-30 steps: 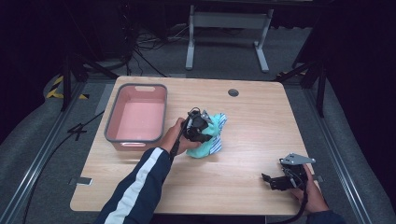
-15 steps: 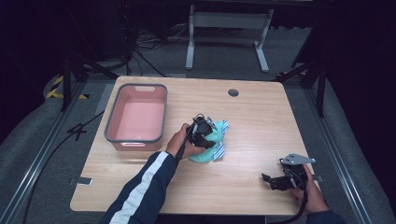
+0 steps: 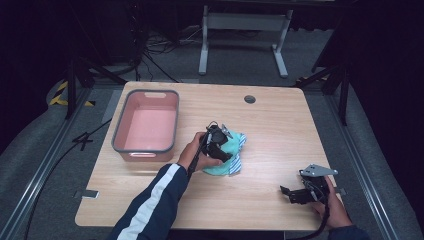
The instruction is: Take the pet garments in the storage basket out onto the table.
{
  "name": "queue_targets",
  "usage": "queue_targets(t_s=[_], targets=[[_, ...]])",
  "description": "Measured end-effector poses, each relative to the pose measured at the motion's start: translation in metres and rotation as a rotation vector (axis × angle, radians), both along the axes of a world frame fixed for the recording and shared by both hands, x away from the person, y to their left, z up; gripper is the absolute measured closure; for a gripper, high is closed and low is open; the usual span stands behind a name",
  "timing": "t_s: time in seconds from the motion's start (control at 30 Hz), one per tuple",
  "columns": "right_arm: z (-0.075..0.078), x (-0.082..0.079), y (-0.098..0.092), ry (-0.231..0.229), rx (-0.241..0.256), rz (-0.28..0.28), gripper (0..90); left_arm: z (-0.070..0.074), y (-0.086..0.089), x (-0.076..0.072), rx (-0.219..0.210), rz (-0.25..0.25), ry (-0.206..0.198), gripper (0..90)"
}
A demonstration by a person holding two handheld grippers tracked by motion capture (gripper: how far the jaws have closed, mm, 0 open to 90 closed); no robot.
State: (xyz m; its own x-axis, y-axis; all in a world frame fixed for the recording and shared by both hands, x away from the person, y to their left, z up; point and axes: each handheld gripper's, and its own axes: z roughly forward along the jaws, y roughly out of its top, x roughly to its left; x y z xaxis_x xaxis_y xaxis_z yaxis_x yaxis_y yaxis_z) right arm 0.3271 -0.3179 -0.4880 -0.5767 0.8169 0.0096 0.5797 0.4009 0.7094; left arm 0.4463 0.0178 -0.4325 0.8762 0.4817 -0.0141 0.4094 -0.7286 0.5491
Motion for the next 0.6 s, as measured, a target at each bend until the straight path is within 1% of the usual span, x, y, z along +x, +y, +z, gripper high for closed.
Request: queue_targets(t_s=[0.03,0.1,0.13,0.2,0.4,0.47,0.53,0.6], targets=[[0.000,0.000,0.000,0.000,0.000,0.000,0.5,0.001,0.000,0.000,-0.001,-0.001,-0.010,39.9],[0.000,0.000,0.000,0.000,-0.001,0.001,0.4,0.004,0.002,-0.001,-0.011,-0.004,-0.014,36.8],[0.000,0.000,0.000,0.000,0.000,0.000,0.4,0.007,0.003,-0.002,-0.014,-0.005,-0.022,36.1],[0.000,0.000,0.000,0.000,-0.001,0.001,0.4,0.009,0.005,-0.003,-0.009,-0.008,-0.029,34.6],[0.000,0.000,0.000,-0.001,-0.002,0.002,0.5,0.026,0.014,-0.010,-0.017,-0.015,-0.066,29.4],[0.000,0.000,0.000,0.000,0.000,0.000,0.4,0.031,0.017,-0.013,-0.010,-0.023,-0.077,27.6],[0.000,0.000,0.000,0.000,0.000,0.000,0.4,0.036,0.019,-0.016,-0.001,-0.043,-0.086,23.5],[0.000,0.000,0.000,0.000,-0.001,0.001,0.5,0.040,0.022,-0.019,0.011,-0.049,-0.101,23.7]])
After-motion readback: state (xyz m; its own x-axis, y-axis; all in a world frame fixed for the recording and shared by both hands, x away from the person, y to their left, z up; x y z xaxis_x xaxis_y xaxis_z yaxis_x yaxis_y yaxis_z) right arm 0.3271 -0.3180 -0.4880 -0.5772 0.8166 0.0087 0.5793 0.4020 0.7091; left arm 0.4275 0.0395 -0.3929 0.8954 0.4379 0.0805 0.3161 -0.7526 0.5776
